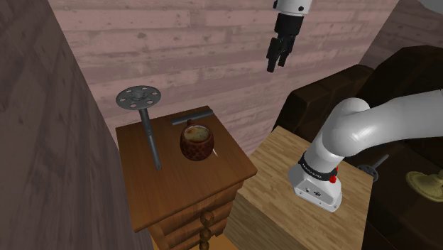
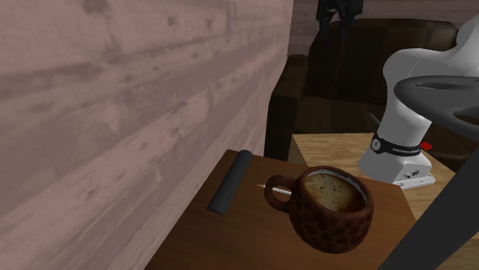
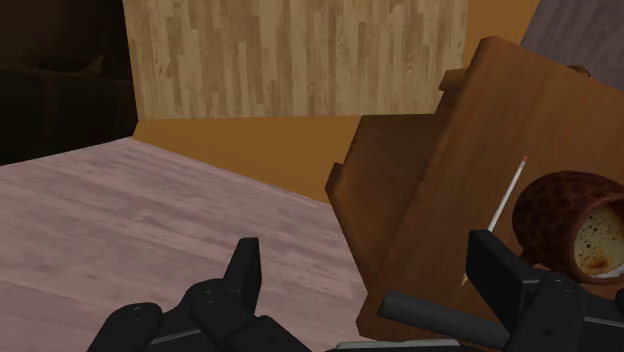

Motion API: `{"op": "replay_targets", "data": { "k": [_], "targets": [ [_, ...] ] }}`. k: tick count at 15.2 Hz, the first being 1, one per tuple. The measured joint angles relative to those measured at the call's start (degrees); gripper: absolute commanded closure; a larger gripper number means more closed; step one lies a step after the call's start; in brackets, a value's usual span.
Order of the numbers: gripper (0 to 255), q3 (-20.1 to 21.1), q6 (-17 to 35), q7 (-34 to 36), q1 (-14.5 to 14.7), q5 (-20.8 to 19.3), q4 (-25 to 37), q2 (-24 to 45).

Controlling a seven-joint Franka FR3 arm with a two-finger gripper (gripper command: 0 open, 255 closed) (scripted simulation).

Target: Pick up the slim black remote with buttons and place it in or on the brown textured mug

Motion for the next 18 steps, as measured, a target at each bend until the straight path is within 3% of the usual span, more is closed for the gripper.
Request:
{"op": "replay_targets", "data": {
  "k": [3, 18],
  "targets": [
    [0, 0.1, 2.3, -1.7, 1.0, -0.2, -0.3, 1.9],
    [0, 1.4, 28.7, -22.3, 10.8, -3.0, 2.5, 28.0]
  ]
}}
